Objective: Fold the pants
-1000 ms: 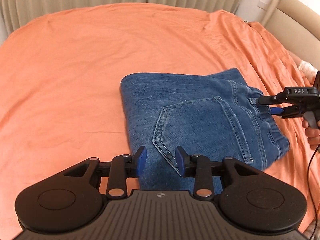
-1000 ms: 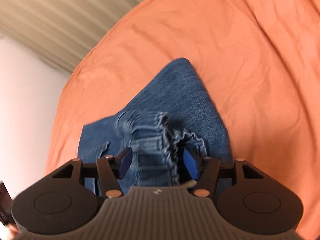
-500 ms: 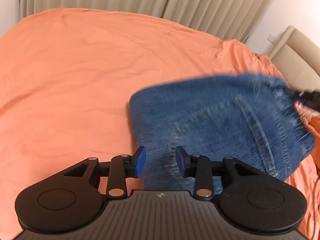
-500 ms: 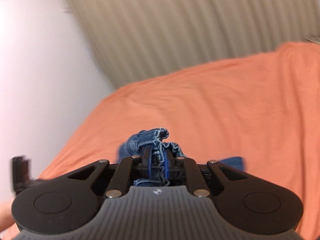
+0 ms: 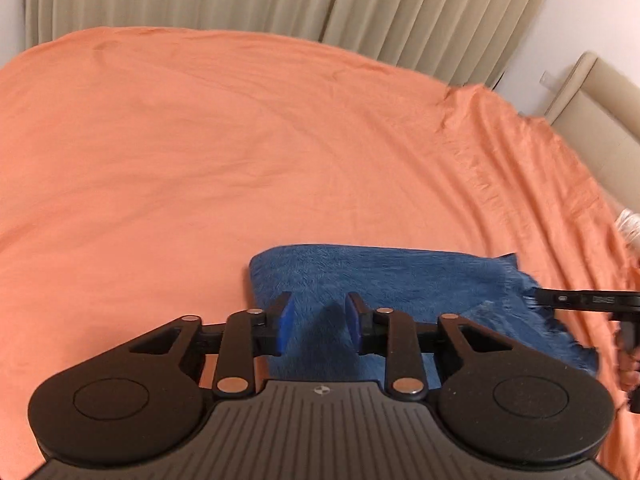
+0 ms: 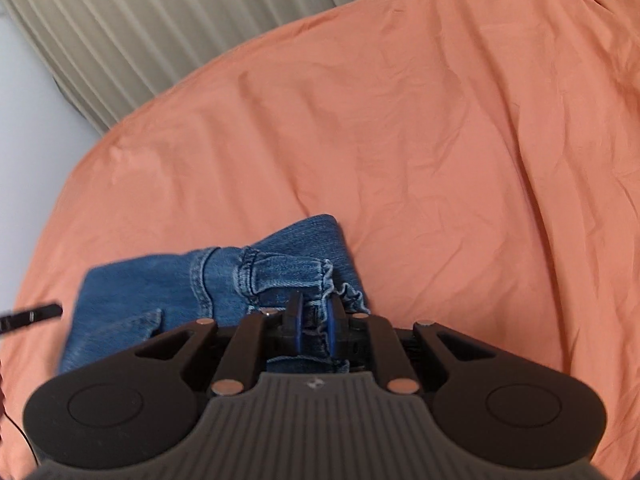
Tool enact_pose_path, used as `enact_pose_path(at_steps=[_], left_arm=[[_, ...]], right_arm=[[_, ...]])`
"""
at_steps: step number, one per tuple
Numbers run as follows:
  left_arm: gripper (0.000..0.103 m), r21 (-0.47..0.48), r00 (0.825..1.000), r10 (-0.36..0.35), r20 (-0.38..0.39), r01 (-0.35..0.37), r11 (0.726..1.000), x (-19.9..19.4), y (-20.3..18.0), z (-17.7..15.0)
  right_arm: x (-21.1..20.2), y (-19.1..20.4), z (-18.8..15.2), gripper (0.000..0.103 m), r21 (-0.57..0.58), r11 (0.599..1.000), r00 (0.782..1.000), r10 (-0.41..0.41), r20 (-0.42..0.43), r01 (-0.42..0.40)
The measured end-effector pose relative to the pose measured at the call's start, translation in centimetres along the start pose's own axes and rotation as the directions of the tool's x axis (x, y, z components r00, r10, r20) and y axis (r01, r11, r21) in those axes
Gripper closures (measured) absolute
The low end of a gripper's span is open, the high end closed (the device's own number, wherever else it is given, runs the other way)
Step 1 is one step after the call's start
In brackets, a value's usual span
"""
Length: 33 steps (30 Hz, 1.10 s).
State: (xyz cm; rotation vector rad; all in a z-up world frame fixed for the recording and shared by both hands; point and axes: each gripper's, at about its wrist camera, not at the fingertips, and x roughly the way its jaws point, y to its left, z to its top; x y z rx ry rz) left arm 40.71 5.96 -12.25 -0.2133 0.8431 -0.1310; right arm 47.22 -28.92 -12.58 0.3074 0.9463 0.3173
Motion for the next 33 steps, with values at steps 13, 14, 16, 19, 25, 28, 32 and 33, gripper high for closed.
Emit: enact_pose_path(at_steps=[13, 14, 16, 19, 25, 28, 32, 33], left_arm=[[0.098, 0.011, 0.982, 0.150, -0.111, -0.150, 0.989, 1.4, 0.7, -0.6], [0.098, 0.011, 0.986, 0.121, -0.113, -0.120, 0.993, 0.5, 0.7, -1.0], [0.098, 0.039, 0.990, 0.092, -0.106, -0.089, 0.995, -1.6, 0.0, -2.0], [0.097, 0.114, 0.988, 0.088, -0.128, -0.074, 0.991, -4.1, -2.1, -3.9], [0.097, 0.247, 0.978, 0.107, -0.177, -0.061, 0.967, -6.8, -6.6, -8.0], [0.097, 0.296, 0.976, 0.114, -0.186, -0.055, 0.954, -7.1, -8.2, -9.1], [0.097, 0.321, 0.962, 0.121, -0.246, -0.037, 0.946, -6.6, -9.0, -10.7], [0.097, 0.326, 0.958, 0.125, -0.256, -0.036, 0.945, -6.5, -9.1, -11.2]], right_arm=[[0.7, 1.9, -0.1, 0.092, -0.143, 0.983, 0.994, -0.110, 0.022, 0.112], [-0.1, 2.7, -0.5, 0.092, -0.182, 0.974, 0.991, -0.128, 0.051, 0.135], [-1.9, 3.9, -1.5, 0.092, -0.248, 0.950, 0.979, -0.165, 0.117, 0.189], [-4.8, 4.4, -3.0, 0.091, -0.248, 0.951, 0.975, -0.145, 0.171, 0.185], [-8.5, 6.4, -7.2, 0.088, -0.365, 0.912, 0.973, -0.116, 0.201, 0.184], [-8.9, 6.7, -8.9, 0.088, -0.385, 0.905, 0.976, -0.114, 0.187, 0.180], [-8.4, 6.4, -10.6, 0.085, -0.392, 0.897, 0.974, -0.144, 0.173, 0.202], [-8.1, 6.1, -10.9, 0.085, -0.381, 0.902, 0.975, -0.149, 0.164, 0.202]])
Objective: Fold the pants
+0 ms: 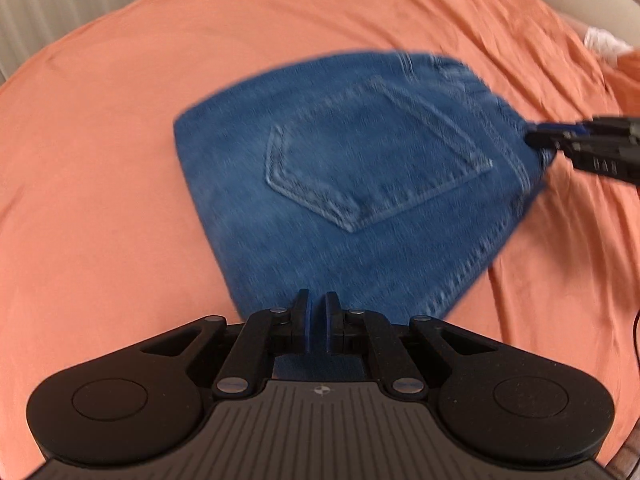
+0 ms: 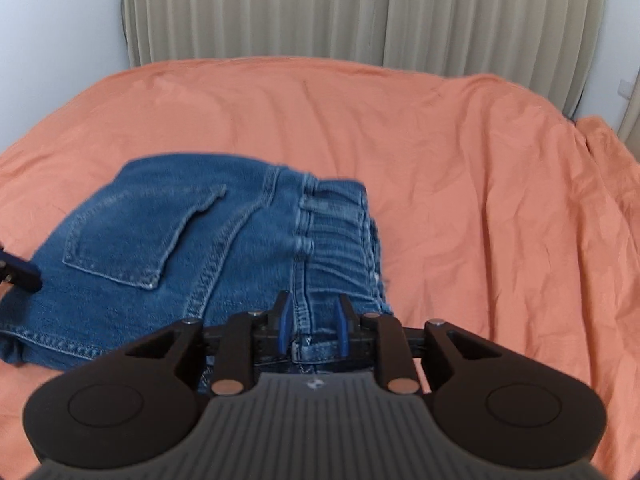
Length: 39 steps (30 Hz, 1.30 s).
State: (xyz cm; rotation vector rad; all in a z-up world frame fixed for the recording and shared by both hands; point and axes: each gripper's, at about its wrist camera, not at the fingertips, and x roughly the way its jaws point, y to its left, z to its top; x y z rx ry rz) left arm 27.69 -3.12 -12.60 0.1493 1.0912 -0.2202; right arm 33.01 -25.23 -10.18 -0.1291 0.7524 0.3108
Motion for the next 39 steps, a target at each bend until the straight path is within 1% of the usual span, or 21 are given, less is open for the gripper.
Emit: enact_pose_path(at_steps=[3, 5, 8, 11, 13, 14, 15, 16, 17, 18, 19, 21, 23, 25, 28, 30, 32, 34, 36, 37, 39], left_arm=[[0.097, -0.002, 1.000, -0.004, -0.029, 0.004, 1.000, 0.8, 0.1, -1.1], [0.097, -0.030, 0.998, -0.028, -0.052, 0.026, 0.999, 1.5, 0.5, -1.8], [0.097, -0.022, 0.998, -0.033, -0.050, 0.032, 0.999, 1.8, 0.8, -2.6], [0.097, 0.018, 0.998, -0.027, -0.054, 0.028, 0.999, 0.9, 0.7, -2.9], [0.097, 0.025, 0.998, -0.047, -0.052, 0.049, 0.999, -0.2, 1.2, -2.6], [0.095, 0.015, 0.997, -0.062, -0.037, 0.062, 0.998, -1.0, 1.7, -2.5], [0.092, -0.004, 0.997, -0.071, -0.016, 0.071, 0.997, -1.7, 2.4, -2.4], [0.083, -0.034, 0.997, -0.074, 0.008, 0.075, 0.997, -2.3, 3.2, -2.3], [0.076, -0.069, 0.996, -0.077, 0.038, 0.080, 0.994, -2.8, 4.1, -2.2], [0.061, -0.108, 0.994, -0.083, 0.069, 0.090, 0.990, -3.1, 4.9, -2.1], [0.052, -0.150, 0.991, -0.093, 0.100, 0.107, 0.983, -3.2, 6.0, -2.0], [0.045, -0.258, 0.980, -0.118, 0.158, 0.156, 0.953, -3.0, 8.1, -1.9], [0.041, -0.383, 0.965, -0.164, 0.207, 0.234, 0.894, -2.0, 10.0, -2.0], [0.033, -0.486, 0.947, -0.186, 0.263, 0.297, 0.822, -0.5, 11.5, -2.2], [0.031, -0.574, 0.929, -0.219, 0.298, 0.357, 0.737, 1.8, 12.7, -2.6], [0.031, -0.610, 0.920, -0.234, 0.313, 0.384, 0.693, 3.1, 13.3, -2.8], [0.031, -0.626, 0.908, -0.256, 0.333, 0.415, 0.660, 4.4, 13.7, -2.8], [0.031, -0.629, 0.888, -0.279, 0.365, 0.456, 0.629, 5.3, 14.1, -2.7], [0.031, -0.627, 0.870, -0.303, 0.390, 0.491, 0.604, 6.1, 14.4, -2.2], [0.033, -0.627, 0.861, -0.315, 0.399, 0.506, 0.592, 6.6, 14.5, -1.9], [0.040, -0.630, 0.857, -0.325, 0.400, 0.514, 0.582, 7.4, 14.9, -1.5]], right_arm=[[1.2, 0.0, -0.8, 0.085, 0.031, 1.000, 0.999, 0.002, -0.034, -0.001], [1.9, 0.0, -1.1, 0.085, 0.044, 0.999, 0.998, 0.001, -0.055, 0.001], [2.9, 0.0, -1.5, 0.085, 0.046, 0.999, 0.997, -0.002, -0.075, 0.005], [3.3, 0.0, -1.7, 0.085, 0.046, 0.999, 0.997, -0.002, -0.079, 0.005], [3.3, -0.2, -1.3, 0.085, 0.056, 0.998, 0.996, 0.004, -0.084, 0.001], [3.1, -0.4, -1.0, 0.084, 0.065, 0.998, 0.997, 0.009, -0.081, -0.003], [2.6, -0.6, -0.8, 0.081, 0.082, 0.997, 0.998, 0.015, -0.066, -0.009], [1.9, -0.9, -0.7, 0.074, 0.108, 0.994, 0.999, 0.024, -0.037, -0.019], [1.2, -1.4, -0.6, 0.063, 0.140, 0.990, 0.999, 0.034, -0.012, -0.032], [0.7, -1.9, -0.7, 0.057, 0.182, 0.982, 0.999, 0.043, 0.005, -0.043], [0.3, -2.7, -0.8, 0.049, 0.234, 0.971, 0.998, 0.052, 0.023, -0.056], [0.1, -4.3, -1.3, 0.046, 0.344, 0.935, 0.996, 0.079, 0.033, -0.085], [0.7, -6.0, -2.3, 0.040, 0.465, 0.879, 0.994, 0.108, 0.022, -0.106], [1.7, -7.4, -3.4, 0.039, 0.559, 0.819, 0.989, 0.143, 0.024, -0.131], [3.6, -8.0, -4.9, 0.038, 0.639, 0.748, 0.977, 0.209, 0.032, -0.181], [4.9, -8.1, -5.5, 0.035, 0.675, 0.705, 0.967, 0.252, 0.049, -0.218], [6.3, -8.3, -5.9, 0.029, 0.705, 0.668, 0.959, 0.275, 0.060, -0.236], [7.6, -8.5, -6.2, 0.028, 0.726, 0.637, 0.950, 0.304, 0.072, -0.259], [8.4, -8.4, -6.2, 0.027, 0.734, 0.619, 0.941, 0.330, 0.079, -0.279], [8.8, -8.5, -6.1, 0.027, 0.733, 0.614, 0.936, 0.343, 0.085, -0.292], [9.5, -8.7, -6.0, 0.032, 0.736, 0.600, 0.926, 0.365, 0.099, -0.315]])
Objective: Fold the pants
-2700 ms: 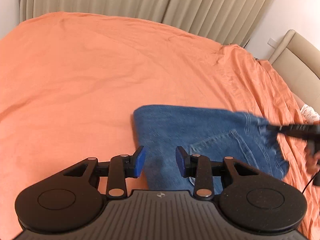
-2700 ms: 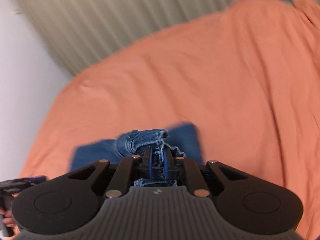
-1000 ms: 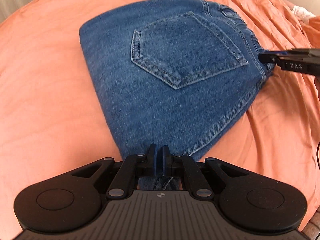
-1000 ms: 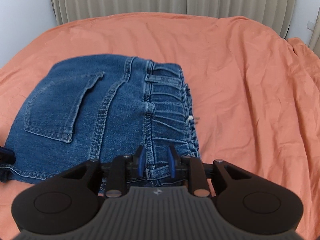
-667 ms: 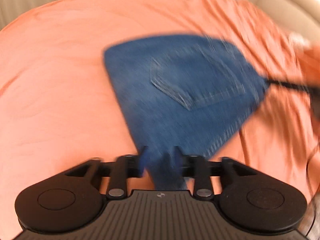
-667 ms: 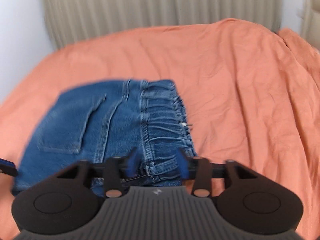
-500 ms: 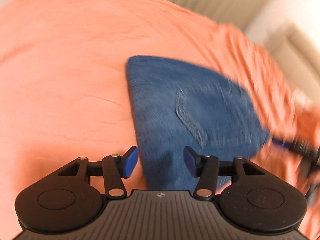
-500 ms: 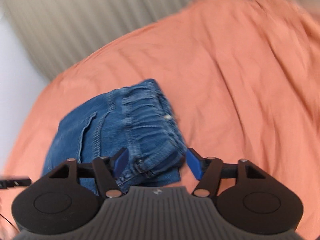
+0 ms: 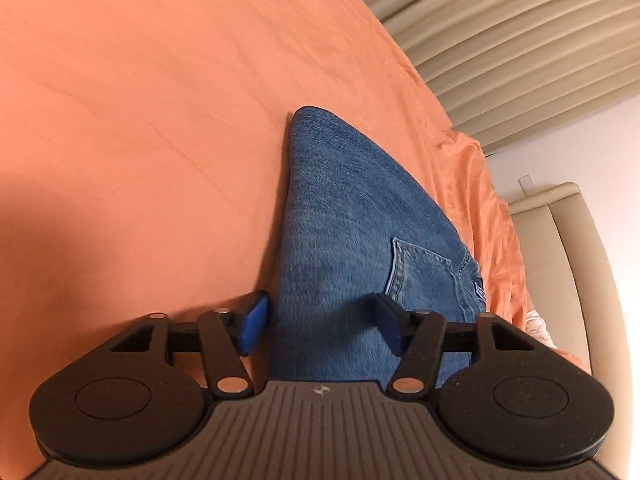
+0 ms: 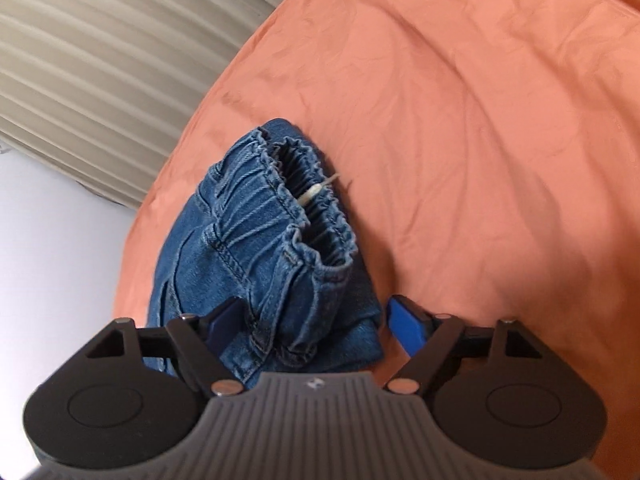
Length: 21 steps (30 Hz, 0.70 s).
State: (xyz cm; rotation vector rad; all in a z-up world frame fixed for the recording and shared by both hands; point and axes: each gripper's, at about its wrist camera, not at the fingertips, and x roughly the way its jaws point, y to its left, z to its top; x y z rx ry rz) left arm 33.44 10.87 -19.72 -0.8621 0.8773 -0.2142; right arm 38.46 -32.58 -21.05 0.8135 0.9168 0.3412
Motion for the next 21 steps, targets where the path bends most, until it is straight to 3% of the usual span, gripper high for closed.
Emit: enact_pose_path(at_steps=[3, 7, 10, 13, 17, 21], left_arm=[[0.048, -0.004, 1.000, -0.004, 0.004, 0.004, 1.000, 1.1, 0.1, 0.3], [0.077, -0.004, 1.000, 0.004, -0.001, -0.004, 1.000, 1.4, -0.5, 0.3], [0.089, 0.038, 0.999, 0.043, 0.006, -0.044, 0.998, 0.8, -1.8, 0.7], [0.093, 0.121, 0.996, 0.084, 0.017, -0.086, 0.989, -0.3, -4.2, 1.1], [0.094, 0.202, 0.996, 0.081, 0.029, -0.086, 0.976, -3.2, -7.4, 1.8], [0.094, 0.293, 0.991, 0.134, 0.011, -0.131, 0.947, -6.2, -9.7, 2.2]], right_arm=[[0.2, 0.0, -0.1, 0.040, -0.009, 1.000, 1.000, 0.016, -0.006, -0.016], [-0.1, 0.8, -0.7, 0.056, -0.062, 0.998, 0.999, -0.030, 0.020, 0.031], [-1.2, 2.5, -0.8, 0.069, -0.111, 0.991, 0.996, -0.077, 0.037, 0.081], [-2.6, 4.8, -0.5, 0.074, -0.169, 0.977, 0.991, -0.122, 0.054, 0.129], [-4.1, 7.3, -0.3, 0.077, -0.174, 0.970, 0.985, -0.158, 0.068, 0.167], [-5.7, 9.6, -1.5, 0.077, -0.179, 0.968, 0.983, -0.169, 0.067, 0.178]])
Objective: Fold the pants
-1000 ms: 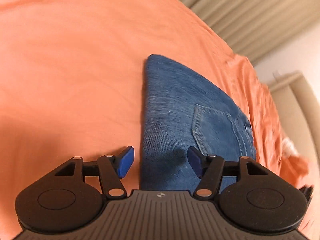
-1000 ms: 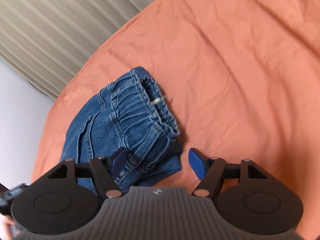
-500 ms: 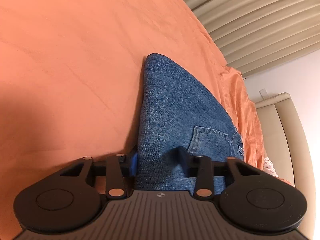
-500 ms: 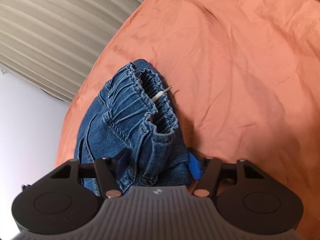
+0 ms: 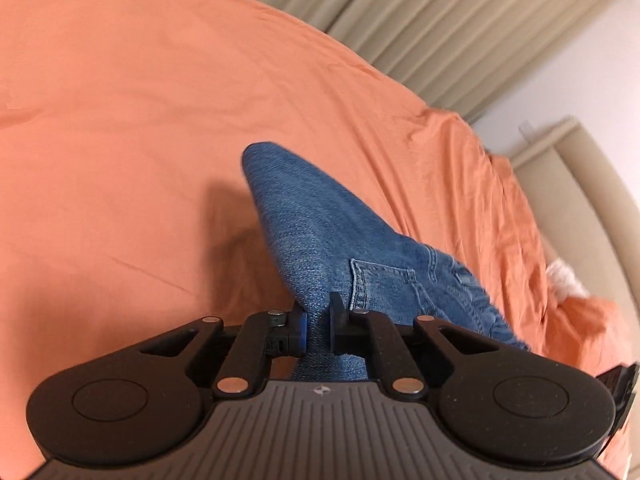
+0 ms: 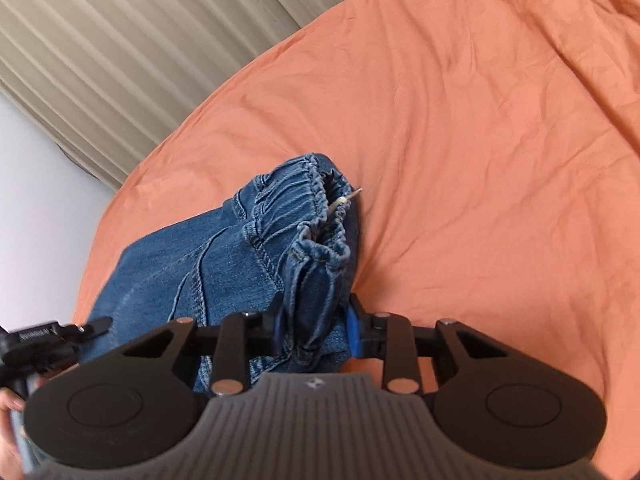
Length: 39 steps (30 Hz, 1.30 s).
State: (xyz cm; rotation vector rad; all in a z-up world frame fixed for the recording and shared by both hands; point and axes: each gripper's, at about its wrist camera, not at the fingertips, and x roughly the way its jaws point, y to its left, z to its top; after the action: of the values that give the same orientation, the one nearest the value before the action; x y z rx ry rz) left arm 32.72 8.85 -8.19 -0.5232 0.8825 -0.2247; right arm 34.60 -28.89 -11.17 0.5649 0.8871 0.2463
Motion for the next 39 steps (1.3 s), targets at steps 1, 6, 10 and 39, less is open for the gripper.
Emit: enact_pose_path(at_steps=[1, 6, 10, 39], left_arm=[[0.094, 0.024, 1.000, 0.009, 0.002, -0.009, 1.000, -1.0, -0.1, 0.0], [0.094, 0.053, 0.999, 0.041, 0.006, -0.041, 0.998, -5.2, 0.5, -0.4], [0.094, 0.058, 0.996, 0.079, 0.029, -0.081, 0.995, -9.0, 1.5, -0.5], [0.094, 0.155, 0.975, 0.206, 0.085, -0.218, 0.964, -19.8, 15.2, 0.7]], right_arm=[[-0.4, 0.5, -0.2, 0.078, 0.007, 1.000, 1.000, 0.007, 0.004, -0.007], [-2.3, 4.6, -2.8, 0.078, -0.046, 0.998, 0.998, 0.046, -0.048, -0.048], [-2.9, 8.3, -4.8, 0.079, -0.055, 0.995, 0.994, 0.085, -0.064, -0.088], [1.1, 24.8, -14.8, 0.080, -0.171, 0.955, 0.967, 0.252, 0.027, -0.244]])
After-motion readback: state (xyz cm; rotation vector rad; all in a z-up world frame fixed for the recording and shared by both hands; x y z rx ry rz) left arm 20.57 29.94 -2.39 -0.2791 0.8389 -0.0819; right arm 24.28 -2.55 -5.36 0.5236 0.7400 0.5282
